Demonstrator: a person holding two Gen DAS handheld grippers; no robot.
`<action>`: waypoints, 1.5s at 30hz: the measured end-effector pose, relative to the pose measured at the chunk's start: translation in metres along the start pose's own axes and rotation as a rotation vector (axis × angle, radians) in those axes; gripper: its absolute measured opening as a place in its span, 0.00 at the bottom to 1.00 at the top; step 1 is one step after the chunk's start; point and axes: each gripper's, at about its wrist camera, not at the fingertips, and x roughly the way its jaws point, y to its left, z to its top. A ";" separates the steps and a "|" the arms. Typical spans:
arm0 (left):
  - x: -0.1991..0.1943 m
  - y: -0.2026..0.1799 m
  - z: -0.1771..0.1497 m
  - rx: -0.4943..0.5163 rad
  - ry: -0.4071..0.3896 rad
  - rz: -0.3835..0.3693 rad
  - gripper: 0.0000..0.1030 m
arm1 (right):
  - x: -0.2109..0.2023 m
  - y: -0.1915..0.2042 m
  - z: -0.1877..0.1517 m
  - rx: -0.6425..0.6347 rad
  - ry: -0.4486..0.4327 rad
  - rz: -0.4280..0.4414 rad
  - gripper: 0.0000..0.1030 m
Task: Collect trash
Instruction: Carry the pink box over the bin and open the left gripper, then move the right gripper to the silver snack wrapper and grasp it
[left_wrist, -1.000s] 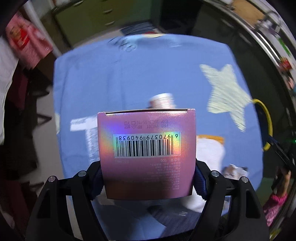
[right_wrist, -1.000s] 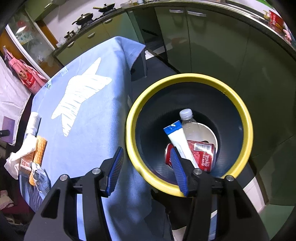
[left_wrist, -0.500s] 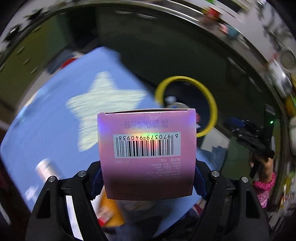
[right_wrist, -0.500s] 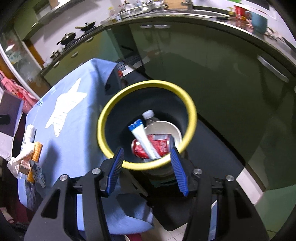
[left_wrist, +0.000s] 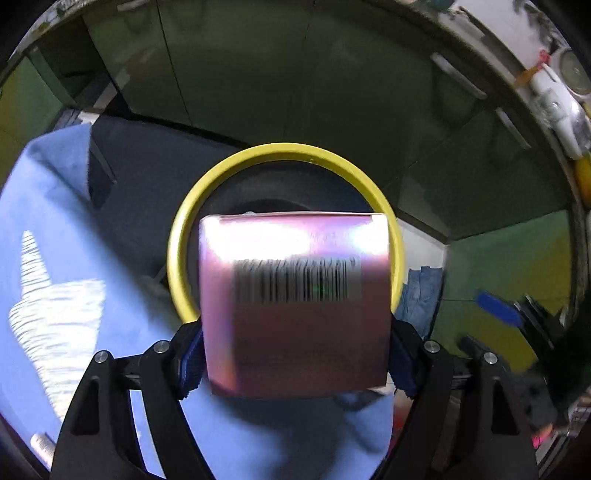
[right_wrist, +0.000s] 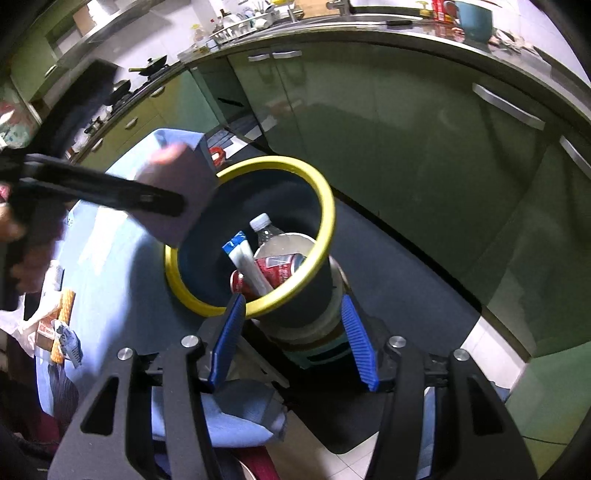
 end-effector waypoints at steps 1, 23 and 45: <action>0.006 -0.001 0.003 -0.006 -0.003 -0.003 0.80 | -0.001 -0.002 -0.001 0.004 -0.003 -0.002 0.52; -0.210 0.156 -0.189 -0.102 -0.564 0.000 0.93 | 0.006 0.105 -0.010 -0.202 0.023 0.099 0.53; -0.161 0.403 -0.415 -0.632 -0.931 0.135 0.95 | 0.056 0.350 -0.078 -1.020 0.266 0.347 0.52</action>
